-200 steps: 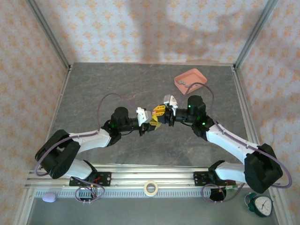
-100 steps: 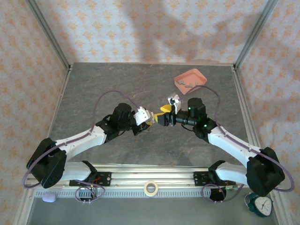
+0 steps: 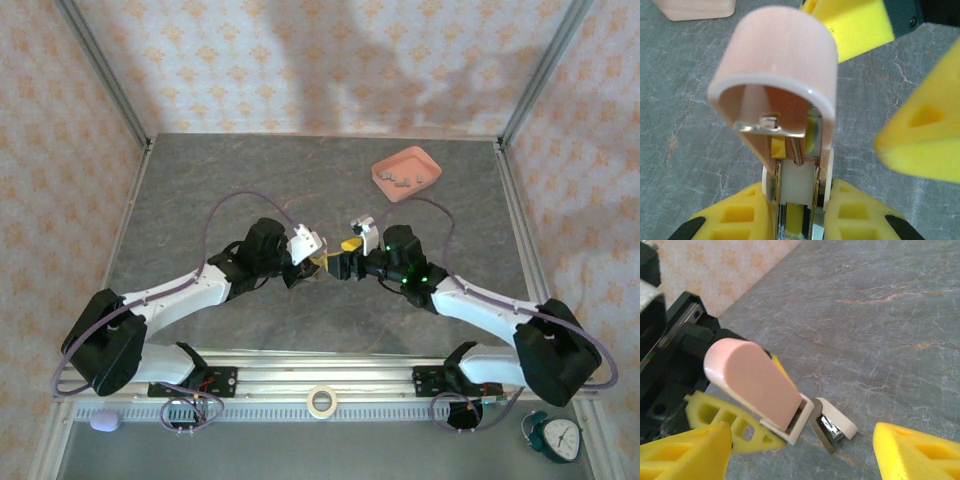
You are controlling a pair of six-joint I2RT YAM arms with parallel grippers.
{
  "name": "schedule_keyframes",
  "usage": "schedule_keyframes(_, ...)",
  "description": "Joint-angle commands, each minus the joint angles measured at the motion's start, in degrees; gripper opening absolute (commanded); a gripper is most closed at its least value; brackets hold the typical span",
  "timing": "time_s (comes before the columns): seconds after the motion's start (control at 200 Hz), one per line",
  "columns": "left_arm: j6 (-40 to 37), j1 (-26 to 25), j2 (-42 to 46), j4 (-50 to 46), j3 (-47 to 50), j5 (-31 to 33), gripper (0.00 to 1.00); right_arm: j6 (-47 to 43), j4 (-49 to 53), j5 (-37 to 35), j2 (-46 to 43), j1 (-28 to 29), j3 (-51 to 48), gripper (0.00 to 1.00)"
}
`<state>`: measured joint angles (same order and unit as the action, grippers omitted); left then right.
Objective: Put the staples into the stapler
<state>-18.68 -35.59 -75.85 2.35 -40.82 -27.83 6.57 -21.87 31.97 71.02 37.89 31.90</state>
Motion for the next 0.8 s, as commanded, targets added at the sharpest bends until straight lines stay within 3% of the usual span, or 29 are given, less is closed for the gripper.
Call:
schedule_keyframes(0.0,3.04,0.1,-0.74,1.58,-1.87,-0.42,0.11,2.25,-9.21,-1.07,1.93,0.65,-0.52,0.74)
schedule_keyframes(0.29,6.87,0.09,-1.32,3.82,-1.88,-0.99,0.11,4.73,-16.06,-1.76,6.18,0.96,-0.71,0.74)
schedule_keyframes(0.536,7.01,0.09,-0.86,2.94,-1.68,0.55,0.12,9.88,-17.98,-15.25,6.23,0.96,-3.47,0.71)
schedule_keyframes(0.796,6.64,0.09,-0.43,1.61,-1.56,3.17,0.11,13.49,-18.63,-19.36,6.66,0.96,-4.83,0.68)
